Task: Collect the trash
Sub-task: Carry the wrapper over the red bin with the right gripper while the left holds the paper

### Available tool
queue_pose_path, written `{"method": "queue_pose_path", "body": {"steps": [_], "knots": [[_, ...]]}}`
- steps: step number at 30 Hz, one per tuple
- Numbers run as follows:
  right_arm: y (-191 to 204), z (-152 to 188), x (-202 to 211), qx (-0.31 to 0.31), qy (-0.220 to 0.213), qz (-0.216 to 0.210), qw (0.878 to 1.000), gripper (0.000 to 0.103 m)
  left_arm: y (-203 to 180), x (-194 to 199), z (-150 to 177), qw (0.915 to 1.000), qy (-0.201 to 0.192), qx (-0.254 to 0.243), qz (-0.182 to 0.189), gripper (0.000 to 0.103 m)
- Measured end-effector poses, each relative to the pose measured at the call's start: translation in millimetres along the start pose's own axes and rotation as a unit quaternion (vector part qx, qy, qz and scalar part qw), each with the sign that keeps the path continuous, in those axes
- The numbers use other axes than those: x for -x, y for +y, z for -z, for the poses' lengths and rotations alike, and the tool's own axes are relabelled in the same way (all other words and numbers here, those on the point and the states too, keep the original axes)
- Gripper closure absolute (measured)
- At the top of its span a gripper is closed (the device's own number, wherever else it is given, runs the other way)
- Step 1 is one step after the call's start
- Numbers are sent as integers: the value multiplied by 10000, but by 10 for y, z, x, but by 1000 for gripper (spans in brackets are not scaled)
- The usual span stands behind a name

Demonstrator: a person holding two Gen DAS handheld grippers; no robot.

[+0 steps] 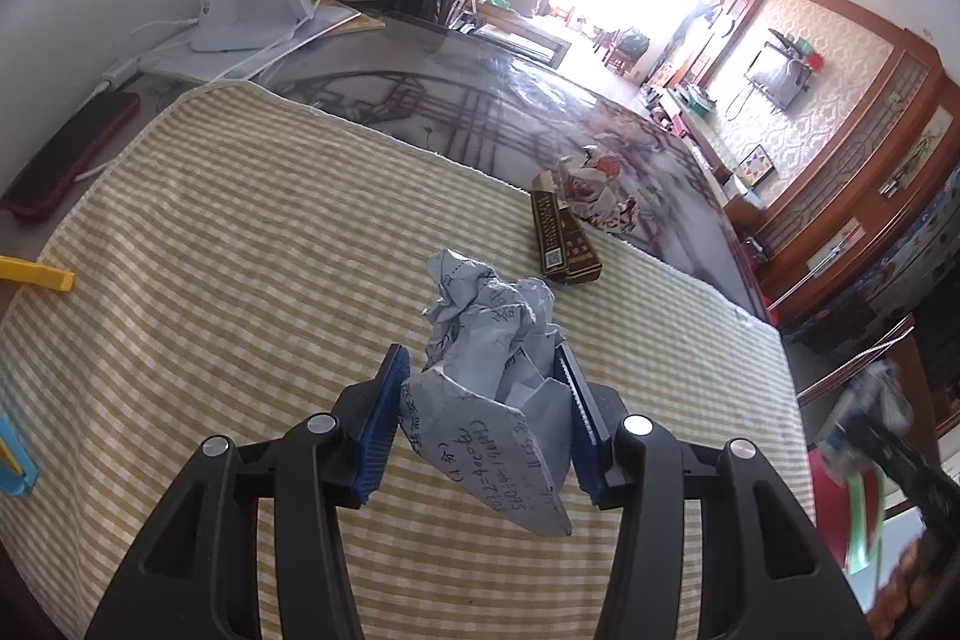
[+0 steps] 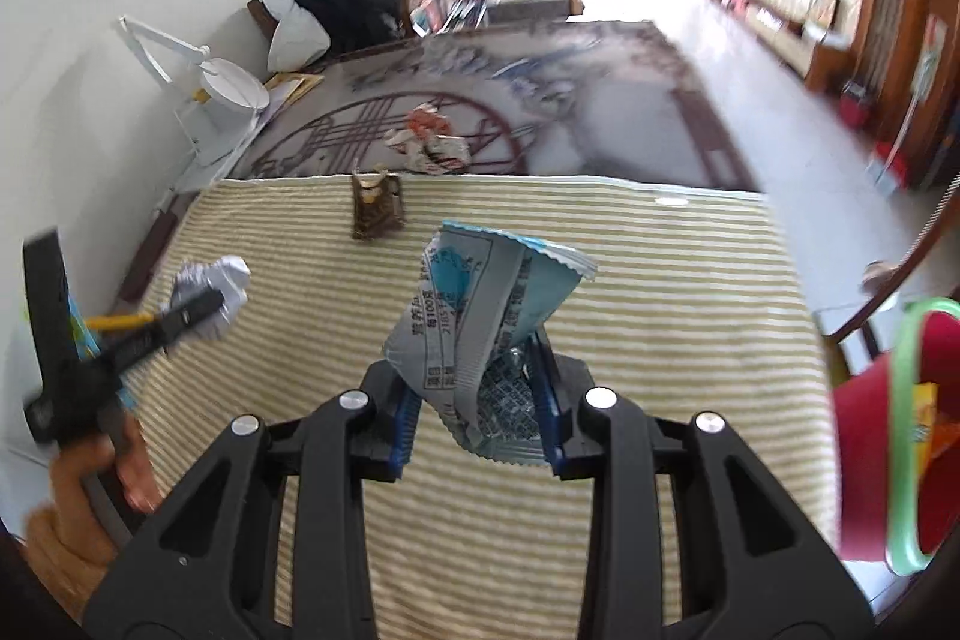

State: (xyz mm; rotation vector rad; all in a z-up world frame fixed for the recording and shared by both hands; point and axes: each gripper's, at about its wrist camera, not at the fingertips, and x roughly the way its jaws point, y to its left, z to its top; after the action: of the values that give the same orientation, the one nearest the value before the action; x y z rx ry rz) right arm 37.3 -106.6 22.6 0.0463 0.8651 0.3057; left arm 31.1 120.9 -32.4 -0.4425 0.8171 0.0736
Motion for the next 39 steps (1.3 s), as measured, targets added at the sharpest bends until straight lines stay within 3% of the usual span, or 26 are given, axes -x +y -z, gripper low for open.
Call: {"method": "queue_pose_path", "body": {"steps": [7, 11, 16, 23, 27, 33, 39], "knots": [[-248, 262, 219, 198, -251, 513, 9982, 71, 1, -57, 69, 9986, -153, -269, -429, 57], [-461, 402, 419, 7, -557, 791, 9953, 71, 45, -142, 141, 9971, -76, -269, -711, 57], [-709, 582, 608, -315, -743, 818, 9934, 71, -116, 15, 216, 9936, -147, -624, -926, 57], [-1028, 687, 789, -664, -954, 787, 9901, 71, -724, 561, 430, 9970, -391, -609, -288, 57], [-1182, 760, 912, -804, -1108, 809, 9873, 71, -1227, 749, 568, 9944, -563, -897, 34, 57], [-1492, 815, 1124, -1035, -1327, 1004, 9806, 71, -1868, 803, 781, 9877, -531, -1396, 457, 57], [-1922, 847, 1277, -1437, -1477, 1348, 9692, 71, -2239, 704, 959, 9828, -321, -1691, 663, 57]]}}
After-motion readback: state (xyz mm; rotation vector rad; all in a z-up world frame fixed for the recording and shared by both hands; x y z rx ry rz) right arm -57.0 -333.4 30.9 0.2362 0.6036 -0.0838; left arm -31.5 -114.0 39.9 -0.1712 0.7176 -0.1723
